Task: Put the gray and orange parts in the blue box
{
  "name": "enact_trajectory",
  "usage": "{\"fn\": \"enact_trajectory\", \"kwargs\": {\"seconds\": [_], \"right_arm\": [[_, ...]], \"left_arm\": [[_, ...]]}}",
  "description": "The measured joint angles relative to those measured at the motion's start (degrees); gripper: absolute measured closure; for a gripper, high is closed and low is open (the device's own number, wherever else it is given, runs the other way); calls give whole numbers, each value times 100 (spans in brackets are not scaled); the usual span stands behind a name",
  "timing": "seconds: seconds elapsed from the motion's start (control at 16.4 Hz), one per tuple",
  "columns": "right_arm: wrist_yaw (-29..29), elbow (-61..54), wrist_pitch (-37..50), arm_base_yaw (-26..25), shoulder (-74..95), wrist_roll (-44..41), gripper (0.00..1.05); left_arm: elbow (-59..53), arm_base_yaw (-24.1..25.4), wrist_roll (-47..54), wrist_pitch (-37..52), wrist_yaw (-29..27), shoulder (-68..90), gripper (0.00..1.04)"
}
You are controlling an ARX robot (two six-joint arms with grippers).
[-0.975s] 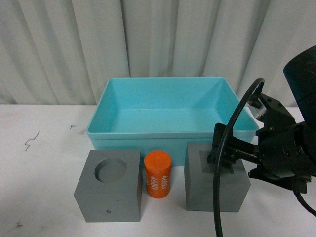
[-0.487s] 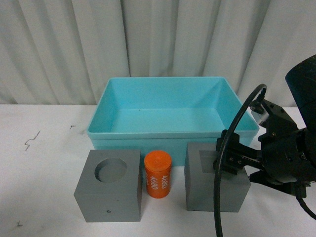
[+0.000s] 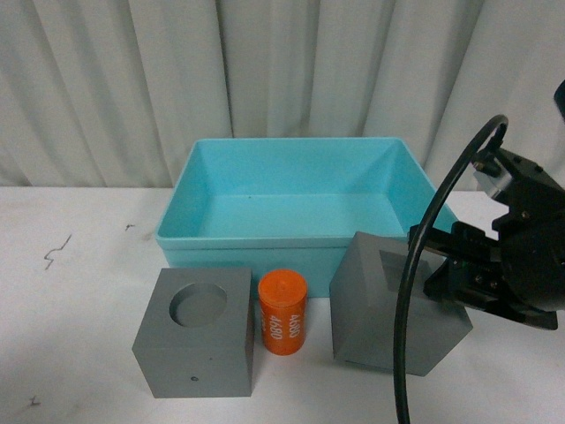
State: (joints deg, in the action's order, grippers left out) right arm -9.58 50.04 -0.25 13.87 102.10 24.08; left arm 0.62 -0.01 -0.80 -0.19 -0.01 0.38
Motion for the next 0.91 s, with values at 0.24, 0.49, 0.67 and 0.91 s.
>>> {"fn": "enact_trajectory", "kwargs": {"seconds": [0.24,0.49,0.67,0.91], "right_arm": [[-37,-140,-476,109,-1235,-361,86],[-57,529,-651,136,-1578,-551,86],[42,1405,-761,-157,-914,-573,86],[26,2409,-1045,-424,201,-616,86]], "left_arm": [[0,0,0,0,2,0,7],[0,0,0,0,0,0,7],[0,0,0,0,0,0,7],[0,0,0,0,2,0,7]]}}
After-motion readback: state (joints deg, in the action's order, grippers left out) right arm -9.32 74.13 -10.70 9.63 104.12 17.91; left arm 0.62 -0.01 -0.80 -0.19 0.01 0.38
